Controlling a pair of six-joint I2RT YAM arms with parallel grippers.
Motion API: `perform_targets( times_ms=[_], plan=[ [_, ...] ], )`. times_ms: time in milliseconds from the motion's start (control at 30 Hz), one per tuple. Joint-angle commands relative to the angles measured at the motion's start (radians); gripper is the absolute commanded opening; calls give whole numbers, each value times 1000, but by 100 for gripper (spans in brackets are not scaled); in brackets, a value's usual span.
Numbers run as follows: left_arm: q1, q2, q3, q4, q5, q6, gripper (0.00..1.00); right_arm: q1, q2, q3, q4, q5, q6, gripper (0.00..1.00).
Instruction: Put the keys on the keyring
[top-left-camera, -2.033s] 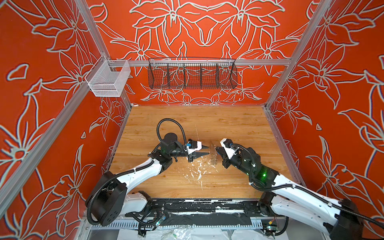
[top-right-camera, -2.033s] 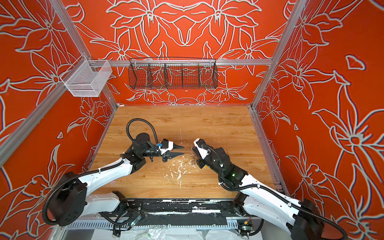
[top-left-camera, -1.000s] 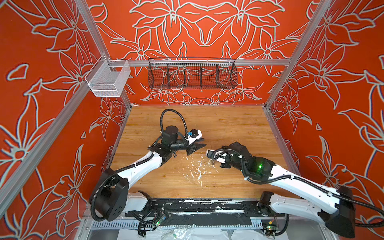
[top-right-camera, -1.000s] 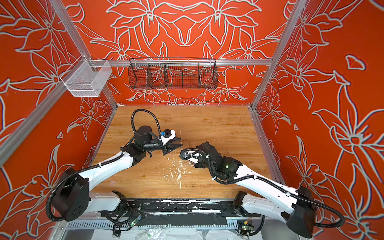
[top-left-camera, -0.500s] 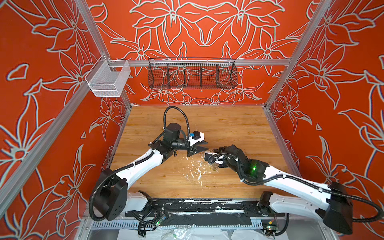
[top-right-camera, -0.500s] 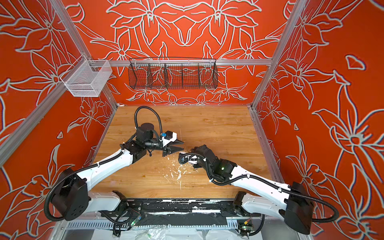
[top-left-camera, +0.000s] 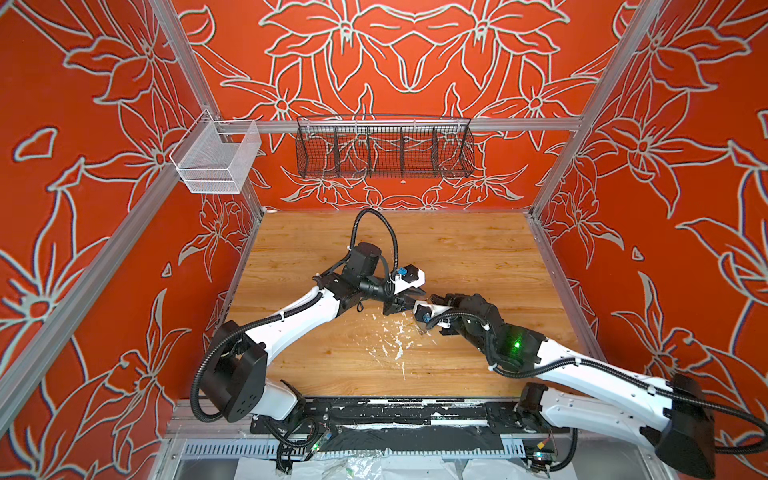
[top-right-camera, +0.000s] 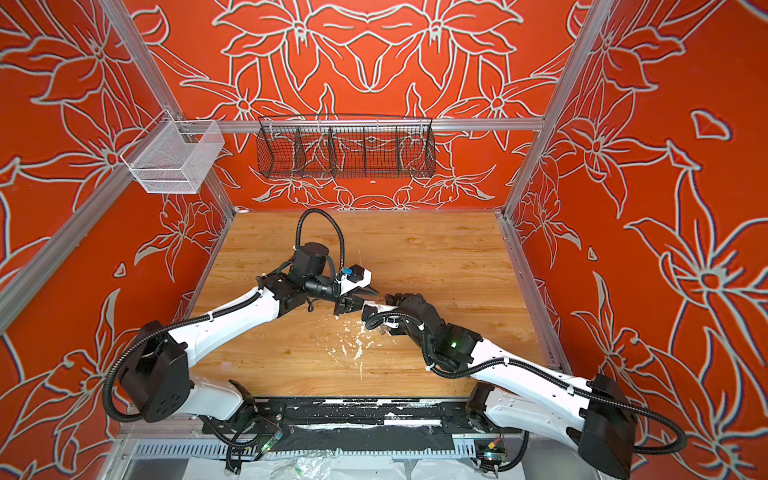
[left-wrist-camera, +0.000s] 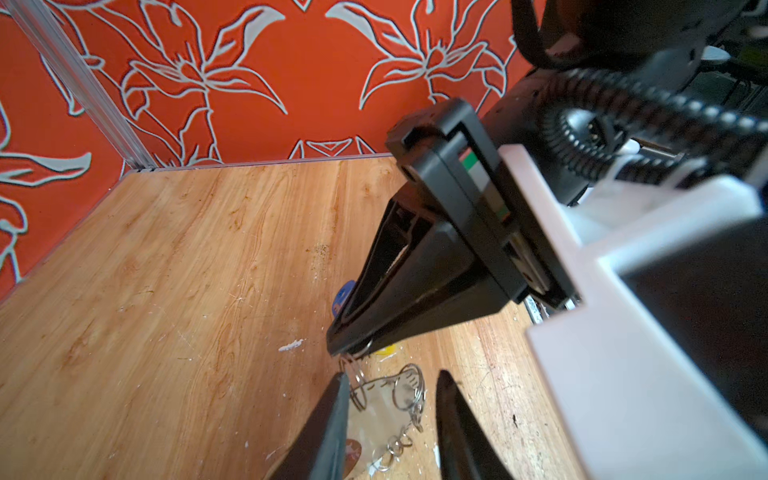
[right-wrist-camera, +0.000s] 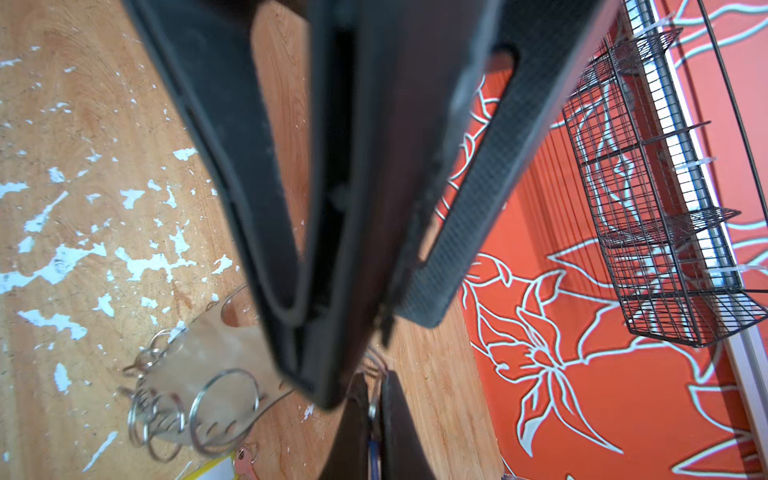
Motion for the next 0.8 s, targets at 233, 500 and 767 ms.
perform_targets(
  times_ms=[233, 500, 767],
  plan=[
    [-20, 33, 44, -28, -5, -5, 38, 8, -46, -22, 72, 10, 34, 0],
    [-46, 63, 64, -8, -107, -47, 35, 8, -29, -13, 67, 0, 38, 0],
    [-48, 70, 76, -2, -136, -75, 26, 9, -20, -10, 62, -13, 44, 0]
  ],
)
